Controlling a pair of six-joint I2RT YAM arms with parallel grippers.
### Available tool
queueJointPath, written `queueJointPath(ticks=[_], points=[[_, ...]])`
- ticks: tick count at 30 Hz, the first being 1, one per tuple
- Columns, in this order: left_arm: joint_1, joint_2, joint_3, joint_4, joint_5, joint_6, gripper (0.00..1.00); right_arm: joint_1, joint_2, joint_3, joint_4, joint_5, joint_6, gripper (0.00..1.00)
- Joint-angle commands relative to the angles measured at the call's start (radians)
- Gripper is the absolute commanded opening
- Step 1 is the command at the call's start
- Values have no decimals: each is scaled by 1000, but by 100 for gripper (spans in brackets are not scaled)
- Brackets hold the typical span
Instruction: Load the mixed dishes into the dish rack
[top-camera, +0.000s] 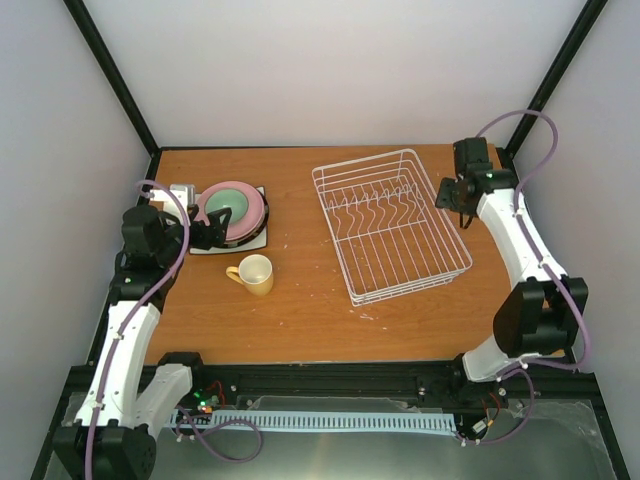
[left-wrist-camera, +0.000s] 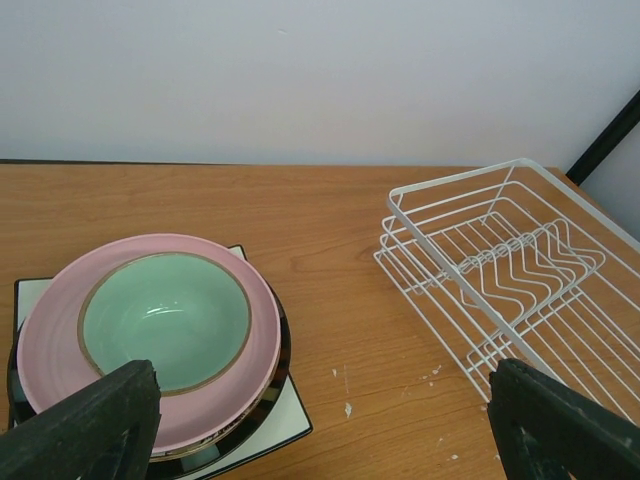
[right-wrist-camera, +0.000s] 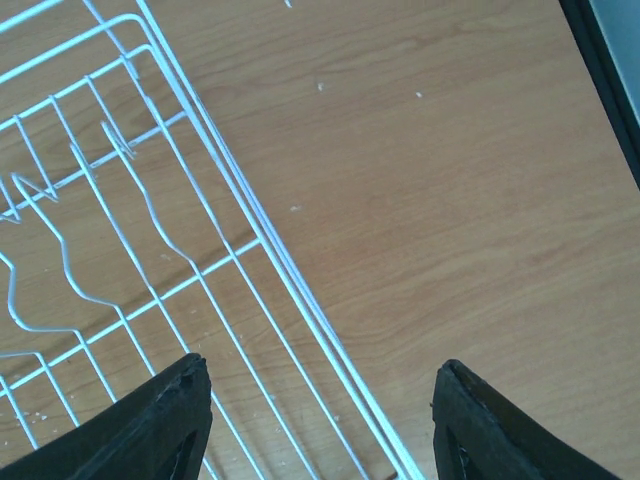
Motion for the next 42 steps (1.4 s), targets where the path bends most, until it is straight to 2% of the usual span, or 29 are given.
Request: queueJointPath(ticks=[1, 7, 15, 30, 32, 36, 42], points=[[-7, 15, 24, -1, -24, 35, 90, -62, 88, 97, -64, -165, -234, 60], [-7, 30, 23, 3, -38, 34, 90, -105, 172, 155, -121, -189, -353, 59], [-7, 24, 19, -6, -52, 29, 90, -115, 212, 126, -111, -302, -384, 57], [-6, -4, 19, -29, -85, 41, 90, -114, 311, 134, -130, -225, -378, 55], [-7, 0, 19, -28, -81, 41, 90, -114, 317, 129, -131, -207, -371, 48], [-7, 7, 13, -15, -73, 41, 90, -112, 311, 109, -136, -177, -355, 27], [-6, 13, 5, -4, -48, 41, 90, -106, 271, 51, -135, -162, -343, 10]])
